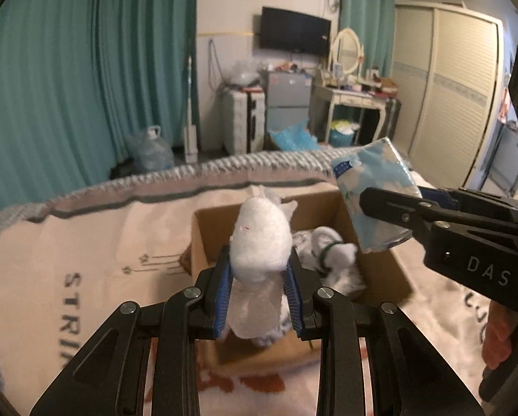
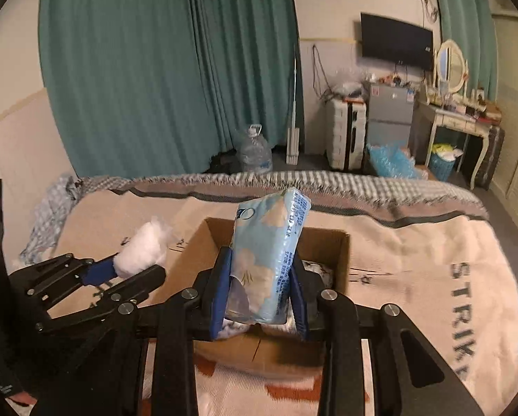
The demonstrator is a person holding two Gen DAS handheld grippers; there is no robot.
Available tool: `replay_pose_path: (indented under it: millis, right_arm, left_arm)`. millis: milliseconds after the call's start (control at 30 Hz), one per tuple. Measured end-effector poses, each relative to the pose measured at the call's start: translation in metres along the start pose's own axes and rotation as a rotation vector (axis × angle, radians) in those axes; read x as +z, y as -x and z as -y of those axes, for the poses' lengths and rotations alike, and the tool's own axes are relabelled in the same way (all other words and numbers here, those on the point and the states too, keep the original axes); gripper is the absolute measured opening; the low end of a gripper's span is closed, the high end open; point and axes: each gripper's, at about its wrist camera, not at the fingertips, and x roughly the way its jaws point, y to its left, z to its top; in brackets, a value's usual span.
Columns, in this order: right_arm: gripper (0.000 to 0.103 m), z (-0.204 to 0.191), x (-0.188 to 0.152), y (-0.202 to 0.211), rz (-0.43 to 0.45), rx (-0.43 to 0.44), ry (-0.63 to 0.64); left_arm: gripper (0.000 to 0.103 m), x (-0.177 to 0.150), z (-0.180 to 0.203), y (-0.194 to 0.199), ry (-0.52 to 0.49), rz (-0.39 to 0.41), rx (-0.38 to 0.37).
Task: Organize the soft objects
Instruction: 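Lower sock and blue tissue pack into the box and open both grippers, then move both tools back toward the last items on the blanket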
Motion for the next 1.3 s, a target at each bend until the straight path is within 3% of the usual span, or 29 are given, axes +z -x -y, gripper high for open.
replay_pose_path:
  millis: [67, 167, 233, 300, 367, 467, 667, 800, 867, 900, 1033, 1167, 1300]
  right_arm:
    - [0.031, 0.004, -0.001, -0.023, -0.011, 0.003, -0.009]
    - [0.044, 0.010, -0.004, -0.050, -0.022, 0.007, -0.023]
    - [0.066, 0.016, -0.006, -0.061, -0.014, -0.011, -0.030]
    - [0.066, 0.021, -0.007, -0.063, -0.008, -0.006, -0.038]
    - [0.066, 0.026, -0.007, -0.058, -0.002, -0.005, -0.046]
    - [0.066, 0.031, -0.001, -0.038, 0.019, -0.011, -0.053]
    - [0.066, 0.026, 0.024, 0.043, 0.085, -0.054, -0.081]
    - [0.067, 0.002, 0.041, 0.125, 0.151, -0.034, -0.056]
    - [0.067, -0.008, 0.045, 0.158, 0.163, -0.027, -0.047]
    - [0.067, -0.017, 0.046, 0.184, 0.184, -0.036, -0.030]
    - [0.086, -0.042, 0.040, 0.253, 0.238, -0.057, -0.004]
    - [0.092, -0.056, 0.024, 0.295, 0.249, -0.039, -0.010]
    - [0.092, -0.067, -0.002, 0.309, 0.241, -0.023, -0.028]
  left_arm:
    - [0.027, -0.005, -0.002, -0.015, -0.001, 0.004, 0.006]
    - [0.028, -0.011, -0.001, -0.034, -0.007, 0.003, -0.008]
    - [0.031, -0.014, 0.004, -0.039, -0.042, 0.015, 0.011]
    - [0.033, -0.013, 0.007, -0.046, -0.063, -0.014, 0.038]
    - [0.054, -0.009, 0.008, -0.048, -0.051, -0.041, 0.042]
    - [0.061, -0.003, 0.006, -0.029, -0.029, -0.019, 0.069]
    - [0.061, 0.026, 0.018, 0.058, -0.019, 0.082, 0.104]
    - [0.063, 0.045, 0.029, 0.126, -0.012, 0.138, 0.083]
    - [0.080, 0.050, 0.037, 0.166, -0.040, 0.192, 0.091]
    - [0.084, 0.050, 0.042, 0.186, -0.051, 0.223, 0.101]
    - [0.087, 0.046, 0.050, 0.261, -0.057, 0.318, 0.109]
    - [0.087, 0.032, 0.046, 0.302, -0.055, 0.339, 0.138]
    - [0.087, 0.000, 0.031, 0.307, -0.034, 0.286, 0.184]
